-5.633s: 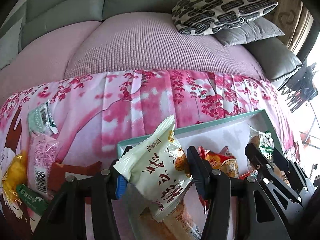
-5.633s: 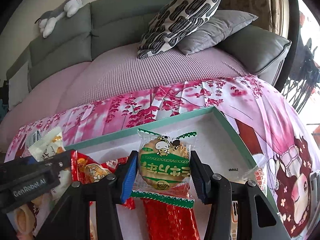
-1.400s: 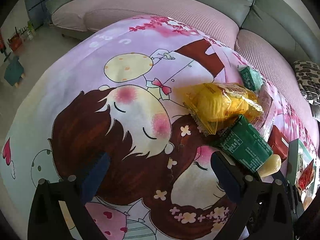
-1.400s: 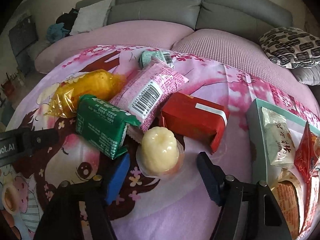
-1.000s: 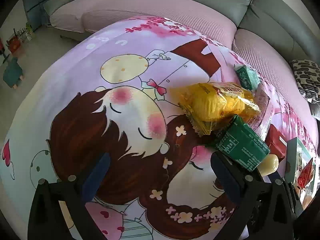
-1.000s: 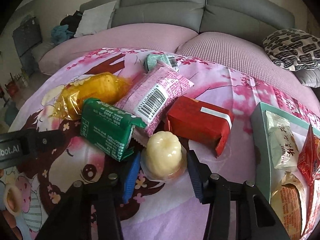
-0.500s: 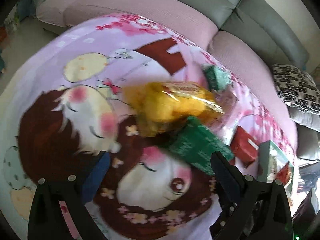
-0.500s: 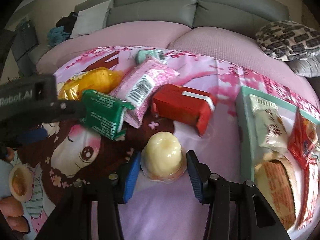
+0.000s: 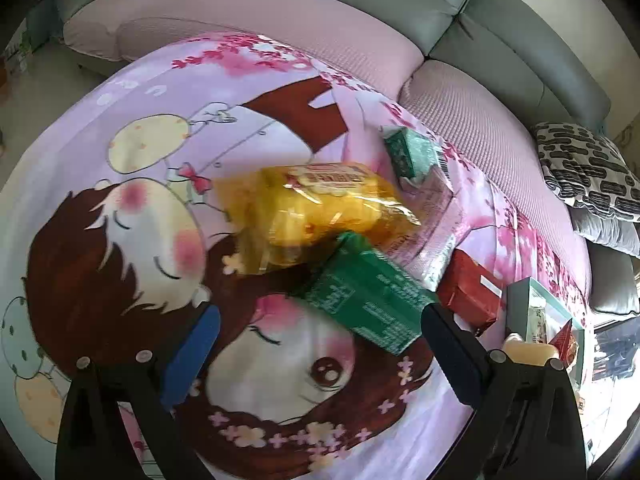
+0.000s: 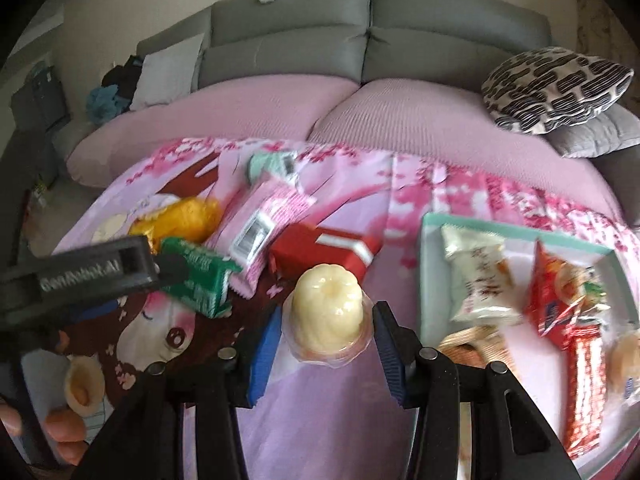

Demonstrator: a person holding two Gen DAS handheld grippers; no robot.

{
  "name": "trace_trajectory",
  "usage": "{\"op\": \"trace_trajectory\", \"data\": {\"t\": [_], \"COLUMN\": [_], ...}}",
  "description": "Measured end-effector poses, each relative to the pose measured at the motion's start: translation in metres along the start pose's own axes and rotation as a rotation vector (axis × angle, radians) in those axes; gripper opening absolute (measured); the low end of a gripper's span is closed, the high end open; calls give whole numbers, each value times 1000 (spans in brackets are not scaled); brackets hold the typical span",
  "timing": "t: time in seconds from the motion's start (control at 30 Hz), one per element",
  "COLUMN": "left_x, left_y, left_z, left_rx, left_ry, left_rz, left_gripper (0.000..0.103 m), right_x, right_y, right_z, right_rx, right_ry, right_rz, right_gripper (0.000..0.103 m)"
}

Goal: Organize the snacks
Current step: 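Grasp the green box with the left gripper while the right gripper grasps the cream pudding cup, then lift the green box and pudding cup and carry both over the tray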

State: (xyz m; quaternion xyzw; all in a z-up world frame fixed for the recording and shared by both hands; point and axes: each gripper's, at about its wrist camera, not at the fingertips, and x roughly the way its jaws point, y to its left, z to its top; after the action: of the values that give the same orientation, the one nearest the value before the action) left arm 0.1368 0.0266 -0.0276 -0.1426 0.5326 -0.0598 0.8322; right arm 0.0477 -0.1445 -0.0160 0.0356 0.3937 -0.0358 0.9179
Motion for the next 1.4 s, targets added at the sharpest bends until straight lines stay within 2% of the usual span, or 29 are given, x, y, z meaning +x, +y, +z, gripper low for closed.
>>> {"op": "trace_trajectory", "data": {"t": [0.27,0.3,0.33,0.4,0.5,0.63,0.73,1.03,1.17,1.4], "left_x": [13,16,18,22,26,27,27,16,6,-14], "left_y": [-7,-7,-7,-9,-14,-19,-25,-26,-27,-53], "left_z": [5,6,7,9,8,2,-3,-9,-11,-17], "left_rx": [-57,-65,-73,-86,-64,-50,-25,-5,-1,69], "left_ry": [19,22,23,37,42,52,54,30,13,-39], "left_rz": [-43,-41,-48,-68,-69,-102,-85,-46,-51,-83], "left_gripper": [98,94,85,77,72,51,43,41,41,41], "right_x": [-10,-10,-11,-11,-11,-11,-13,-24,-33,-56], "right_y": [-17,-18,-20,-23,-28,-32,-33,-41,-46,-66], "right_z": [5,5,5,5,5,4,4,2,0,-1], "right_rx": [33,37,41,50,65,78,82,103,112,153], "right_ry": [-22,-24,-25,-23,-19,-17,-20,-32,-42,-85], "right_rz": [-17,-17,-17,-18,-25,-30,-31,-40,-43,-60], "right_gripper": [49,49,49,49,49,49,49,49,49,49]}}
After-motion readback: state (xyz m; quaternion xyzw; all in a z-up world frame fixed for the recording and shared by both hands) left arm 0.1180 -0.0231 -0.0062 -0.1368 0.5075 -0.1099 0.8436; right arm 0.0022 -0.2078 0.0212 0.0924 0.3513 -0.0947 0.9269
